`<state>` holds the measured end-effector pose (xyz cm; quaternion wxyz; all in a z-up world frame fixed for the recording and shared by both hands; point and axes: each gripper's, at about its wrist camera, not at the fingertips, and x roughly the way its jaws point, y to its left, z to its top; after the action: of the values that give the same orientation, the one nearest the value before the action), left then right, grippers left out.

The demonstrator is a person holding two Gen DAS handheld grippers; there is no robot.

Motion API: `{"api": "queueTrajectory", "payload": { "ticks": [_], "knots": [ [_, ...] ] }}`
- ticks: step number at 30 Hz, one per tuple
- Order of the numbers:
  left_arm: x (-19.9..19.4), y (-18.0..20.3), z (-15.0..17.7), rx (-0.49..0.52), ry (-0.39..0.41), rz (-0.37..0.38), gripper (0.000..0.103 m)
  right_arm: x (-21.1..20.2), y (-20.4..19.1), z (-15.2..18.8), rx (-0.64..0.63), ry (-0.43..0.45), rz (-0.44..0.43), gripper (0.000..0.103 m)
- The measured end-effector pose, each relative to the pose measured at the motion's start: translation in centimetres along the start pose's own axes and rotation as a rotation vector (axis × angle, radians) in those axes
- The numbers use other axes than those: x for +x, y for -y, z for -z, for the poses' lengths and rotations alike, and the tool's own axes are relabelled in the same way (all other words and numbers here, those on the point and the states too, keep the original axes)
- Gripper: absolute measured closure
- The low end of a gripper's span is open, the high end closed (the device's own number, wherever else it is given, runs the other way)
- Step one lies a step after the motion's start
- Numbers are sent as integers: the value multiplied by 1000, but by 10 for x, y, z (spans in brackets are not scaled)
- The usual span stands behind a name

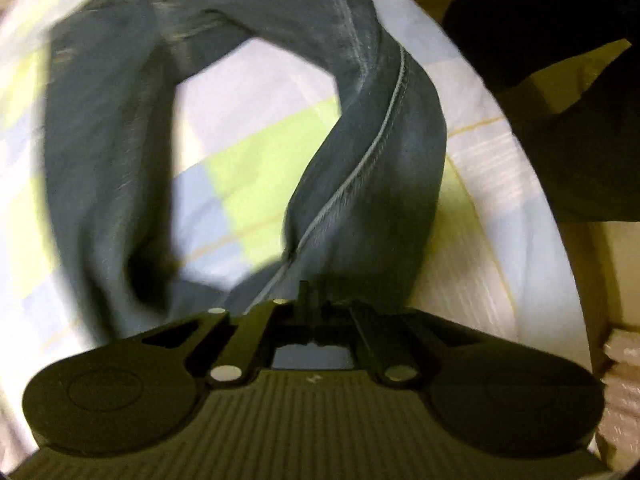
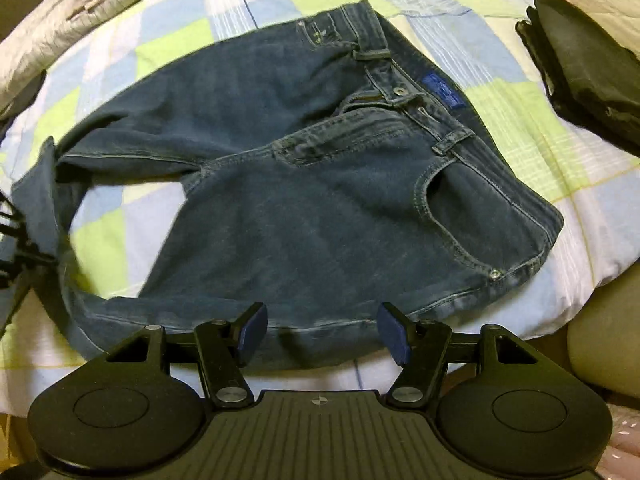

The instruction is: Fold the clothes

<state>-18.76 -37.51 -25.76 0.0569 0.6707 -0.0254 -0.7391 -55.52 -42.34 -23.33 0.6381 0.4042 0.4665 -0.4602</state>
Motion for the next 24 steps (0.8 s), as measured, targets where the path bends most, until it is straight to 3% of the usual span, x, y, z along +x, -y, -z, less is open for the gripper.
{"api": "queueTrajectory", "payload": {
  "ticks": [3, 5, 10, 13, 17, 22, 23, 24],
  "knots": [
    [-46, 24, 13, -155, -31, -122, 103, -2, -14, -5, -37, 23, -45, 39],
    [-55, 47, 12, -276, -59, -145, 103, 2, -28, -12, -88, 39, -107, 39],
    [-74, 105, 7, -577, -129, -195, 103, 19, -87, -27, -344, 32, -428, 39],
    [-81, 137, 5, -743, -159, -221, 101, 41, -134, -32, -518, 9, -563, 39],
    [-75, 170, 9, -893, -159, -235, 100, 94, -195, -40, -624, -56, -607, 39],
    [-68, 208, 30, -1013, -144, -253, 97, 154, -250, -56, -559, -92, -593, 39],
    [-69, 216, 37, -1031, -141, -262, 96, 159, -256, -61, -525, -90, -589, 62],
    [-72, 223, 43, -1042, -142, -277, 96, 152, -262, -59, -526, -59, -571, 92]
  ]
}}
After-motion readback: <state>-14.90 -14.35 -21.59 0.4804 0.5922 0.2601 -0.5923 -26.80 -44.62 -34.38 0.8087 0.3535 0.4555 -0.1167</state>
